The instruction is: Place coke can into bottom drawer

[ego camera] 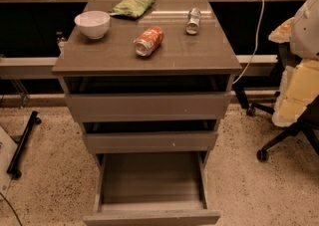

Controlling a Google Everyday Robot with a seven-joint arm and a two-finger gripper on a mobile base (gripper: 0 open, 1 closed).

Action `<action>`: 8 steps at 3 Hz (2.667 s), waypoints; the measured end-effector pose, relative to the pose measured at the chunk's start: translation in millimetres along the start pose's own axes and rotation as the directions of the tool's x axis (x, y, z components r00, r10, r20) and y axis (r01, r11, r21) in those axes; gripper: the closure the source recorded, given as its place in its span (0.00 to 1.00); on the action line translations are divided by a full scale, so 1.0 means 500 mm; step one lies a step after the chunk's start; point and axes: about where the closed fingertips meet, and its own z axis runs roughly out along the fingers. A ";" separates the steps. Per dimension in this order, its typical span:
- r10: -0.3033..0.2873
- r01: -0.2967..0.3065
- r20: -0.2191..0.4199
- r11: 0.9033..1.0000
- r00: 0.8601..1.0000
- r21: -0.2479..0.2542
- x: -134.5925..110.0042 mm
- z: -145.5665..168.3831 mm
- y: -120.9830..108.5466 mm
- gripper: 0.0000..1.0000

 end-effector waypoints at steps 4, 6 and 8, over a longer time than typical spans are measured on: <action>-0.048 0.052 0.217 0.999 0.975 -0.014 -0.166 0.093 -0.076 0.00; -0.074 0.085 0.262 0.996 0.962 -0.032 -0.227 0.135 -0.111 0.00; -0.104 0.101 0.379 0.994 0.919 0.028 -0.300 0.175 -0.181 0.00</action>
Offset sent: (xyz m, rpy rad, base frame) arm 0.0374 0.0386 -0.0165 0.1534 -0.0317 0.0318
